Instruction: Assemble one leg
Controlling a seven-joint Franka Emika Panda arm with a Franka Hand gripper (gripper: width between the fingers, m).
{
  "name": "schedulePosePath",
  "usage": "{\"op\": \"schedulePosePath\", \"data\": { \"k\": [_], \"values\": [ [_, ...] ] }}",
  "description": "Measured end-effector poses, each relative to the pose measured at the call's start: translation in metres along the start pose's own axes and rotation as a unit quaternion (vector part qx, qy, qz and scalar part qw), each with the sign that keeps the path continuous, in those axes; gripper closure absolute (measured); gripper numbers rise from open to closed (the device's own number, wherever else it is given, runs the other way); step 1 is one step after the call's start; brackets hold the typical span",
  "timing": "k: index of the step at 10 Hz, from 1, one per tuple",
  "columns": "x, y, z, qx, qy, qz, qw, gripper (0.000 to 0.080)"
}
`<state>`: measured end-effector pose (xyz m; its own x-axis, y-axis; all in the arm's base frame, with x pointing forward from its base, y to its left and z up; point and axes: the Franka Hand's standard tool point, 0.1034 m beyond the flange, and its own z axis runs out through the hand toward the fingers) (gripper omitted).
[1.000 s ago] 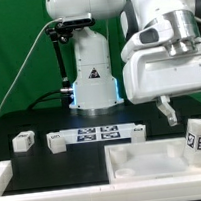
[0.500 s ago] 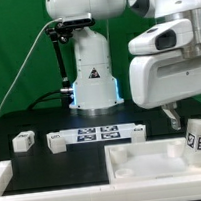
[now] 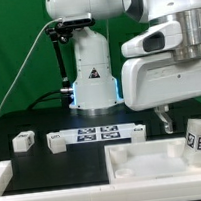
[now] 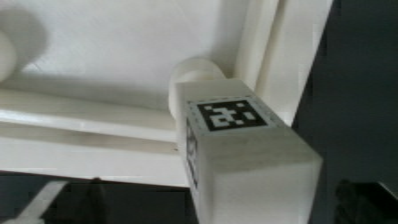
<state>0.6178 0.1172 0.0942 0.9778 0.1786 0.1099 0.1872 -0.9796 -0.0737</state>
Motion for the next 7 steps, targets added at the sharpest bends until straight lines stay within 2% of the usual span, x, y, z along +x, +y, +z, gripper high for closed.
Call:
{"op": "schedulePosePath", "data": {
  "k": [4,7],
  "values": [
    [-0.0009,-0.0001,0.002,0.0,-0.001,0.001,1.0,0.0151],
    [0.0012,0.0064,0.0078,-0.003,0.007,-0.002,1.0,0.0151]
  ]
}}
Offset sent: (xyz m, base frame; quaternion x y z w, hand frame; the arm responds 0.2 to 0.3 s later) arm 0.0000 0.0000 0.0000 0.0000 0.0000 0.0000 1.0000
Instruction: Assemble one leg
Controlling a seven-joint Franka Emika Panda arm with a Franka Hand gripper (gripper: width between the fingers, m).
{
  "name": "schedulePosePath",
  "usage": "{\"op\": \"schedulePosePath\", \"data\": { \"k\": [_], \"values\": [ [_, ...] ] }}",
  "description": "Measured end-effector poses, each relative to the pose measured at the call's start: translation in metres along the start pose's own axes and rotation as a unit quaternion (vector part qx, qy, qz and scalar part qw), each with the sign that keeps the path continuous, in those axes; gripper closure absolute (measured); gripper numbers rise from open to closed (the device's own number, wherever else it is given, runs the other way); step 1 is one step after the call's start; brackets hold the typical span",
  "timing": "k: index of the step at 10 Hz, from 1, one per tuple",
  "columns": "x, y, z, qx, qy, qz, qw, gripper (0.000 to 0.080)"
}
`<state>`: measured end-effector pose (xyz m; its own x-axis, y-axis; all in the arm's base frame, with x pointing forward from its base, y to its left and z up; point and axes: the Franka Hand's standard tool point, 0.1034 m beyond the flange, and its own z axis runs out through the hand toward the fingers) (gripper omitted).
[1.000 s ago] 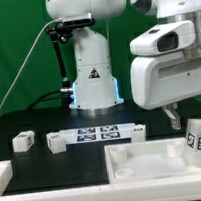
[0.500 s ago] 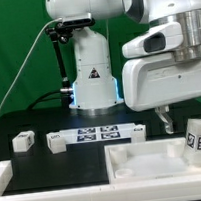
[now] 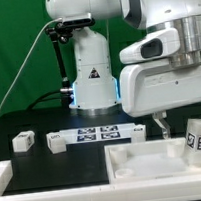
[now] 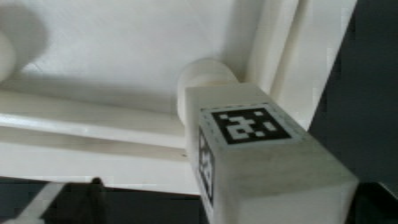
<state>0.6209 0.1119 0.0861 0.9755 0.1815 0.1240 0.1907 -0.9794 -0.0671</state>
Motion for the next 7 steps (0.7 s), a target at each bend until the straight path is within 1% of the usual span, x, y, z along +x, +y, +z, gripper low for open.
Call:
{"op": "schedulePosePath", "data": {
  "k": [1,2,3,5,7],
  "values": [
    [0.0002,0.0,-0.0001,0.0,0.0,0.0,1.0,0.0151],
    [0.0002,0.0004,-0.0001,0.0,0.0,0.0,1.0,0.0175],
    [0.0002,0.0007,-0.0001,0.0,0.0,0.001,1.0,0.0175],
    [0.0002,0.0006,-0.0001,0.0,0.0,0.001,1.0,0.051],
    [0.0002,0.0006,-0.0001,0.0,0.0,0.001,1.0,0.0508]
  ]
}}
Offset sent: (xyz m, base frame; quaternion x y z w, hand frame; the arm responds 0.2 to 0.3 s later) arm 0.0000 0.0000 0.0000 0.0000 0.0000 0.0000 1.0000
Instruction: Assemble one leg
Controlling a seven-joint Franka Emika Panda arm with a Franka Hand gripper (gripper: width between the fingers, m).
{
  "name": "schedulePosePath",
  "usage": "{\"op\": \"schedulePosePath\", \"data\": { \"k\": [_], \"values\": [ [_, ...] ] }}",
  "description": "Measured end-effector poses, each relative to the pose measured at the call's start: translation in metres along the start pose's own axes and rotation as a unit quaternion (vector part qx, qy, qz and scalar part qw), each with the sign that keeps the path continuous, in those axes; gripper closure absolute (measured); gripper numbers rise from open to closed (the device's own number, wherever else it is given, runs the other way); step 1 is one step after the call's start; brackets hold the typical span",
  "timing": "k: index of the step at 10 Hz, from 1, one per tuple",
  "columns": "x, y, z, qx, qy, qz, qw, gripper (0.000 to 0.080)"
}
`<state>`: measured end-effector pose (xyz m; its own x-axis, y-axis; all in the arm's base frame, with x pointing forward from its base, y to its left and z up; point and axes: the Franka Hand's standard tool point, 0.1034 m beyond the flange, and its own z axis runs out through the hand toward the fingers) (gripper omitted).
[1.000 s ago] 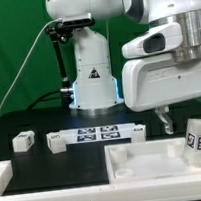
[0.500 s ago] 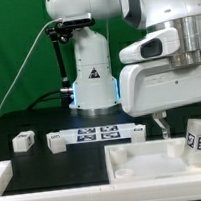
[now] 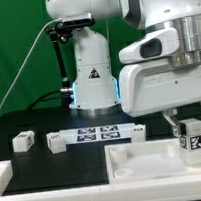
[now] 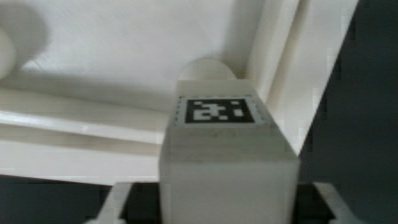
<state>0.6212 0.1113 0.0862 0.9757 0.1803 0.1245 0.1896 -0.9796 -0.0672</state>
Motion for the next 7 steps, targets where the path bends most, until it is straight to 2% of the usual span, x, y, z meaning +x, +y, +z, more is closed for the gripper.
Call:
{"op": "schedulePosePath", "data": {
  "k": [4,5,7],
  "values": [
    [0.0007,-0.0012,0.0004,0.001,0.006,0.033,0.999,0.0508],
    [0.0006,-0.0041,0.0011,0.004,0.008,0.12,0.993,0.0508],
    [0.0001,-0.0026,0.0014,0.002,0.008,0.23,0.973,0.0508]
  ]
}}
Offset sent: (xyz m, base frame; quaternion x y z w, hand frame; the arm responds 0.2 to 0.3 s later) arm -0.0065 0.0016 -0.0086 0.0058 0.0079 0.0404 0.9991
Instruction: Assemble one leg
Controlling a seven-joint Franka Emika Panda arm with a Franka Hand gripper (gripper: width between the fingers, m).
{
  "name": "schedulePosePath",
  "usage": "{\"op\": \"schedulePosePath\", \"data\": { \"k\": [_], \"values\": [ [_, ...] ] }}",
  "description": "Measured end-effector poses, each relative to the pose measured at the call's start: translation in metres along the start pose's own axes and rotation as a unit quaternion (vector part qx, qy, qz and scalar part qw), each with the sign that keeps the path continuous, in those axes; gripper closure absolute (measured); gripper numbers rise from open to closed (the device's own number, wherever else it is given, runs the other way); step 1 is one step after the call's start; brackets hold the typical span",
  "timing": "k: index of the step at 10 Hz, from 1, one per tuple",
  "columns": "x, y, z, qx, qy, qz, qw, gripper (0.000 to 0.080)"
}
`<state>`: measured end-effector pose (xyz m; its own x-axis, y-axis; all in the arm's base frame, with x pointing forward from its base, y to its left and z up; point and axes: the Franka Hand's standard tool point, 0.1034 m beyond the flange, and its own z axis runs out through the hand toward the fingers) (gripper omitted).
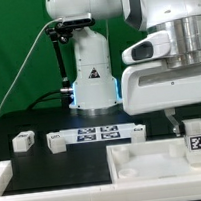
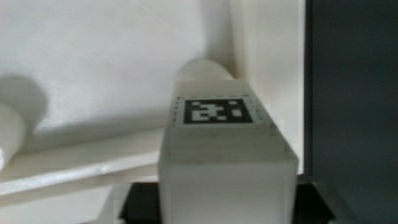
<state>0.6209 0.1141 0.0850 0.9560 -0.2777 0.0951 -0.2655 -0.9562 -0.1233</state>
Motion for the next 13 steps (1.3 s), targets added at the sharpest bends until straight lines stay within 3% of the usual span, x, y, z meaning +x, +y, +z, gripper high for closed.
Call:
{"op": "schedulePosePath", "data": {
  "k": [2,5,8,9,10,11,12,13],
  "values": [
    [0.0004,0.002,0.0003,-0.004,0.001,0.113,0.994,0.0507],
    [0.0007,0.0043,0.0005,-0.01,0.006,0.284,0.959,0.0507],
    [0.0014,0.0069,0.0006,-0.003,-0.001,0.396,0.918,0.0507],
    [0.0014,0.0068,0.0005,-0.003,-0.001,0.377,0.926,0.0507],
    [0.0013,0.0064,0.0007,-0.002,-0.001,0.353,0.936,0.0392],
    [0.0005,0.0055,0.0017,-0.002,-0.001,0.328,0.945,0.0224],
    [0.0006,0.0052,0.0015,-0.003,-0.001,0.301,0.954,0.0224],
    [-0.0003,0.0024,0.0013,-0.005,-0.003,0.23,0.973,0.0165]
  ]
}}
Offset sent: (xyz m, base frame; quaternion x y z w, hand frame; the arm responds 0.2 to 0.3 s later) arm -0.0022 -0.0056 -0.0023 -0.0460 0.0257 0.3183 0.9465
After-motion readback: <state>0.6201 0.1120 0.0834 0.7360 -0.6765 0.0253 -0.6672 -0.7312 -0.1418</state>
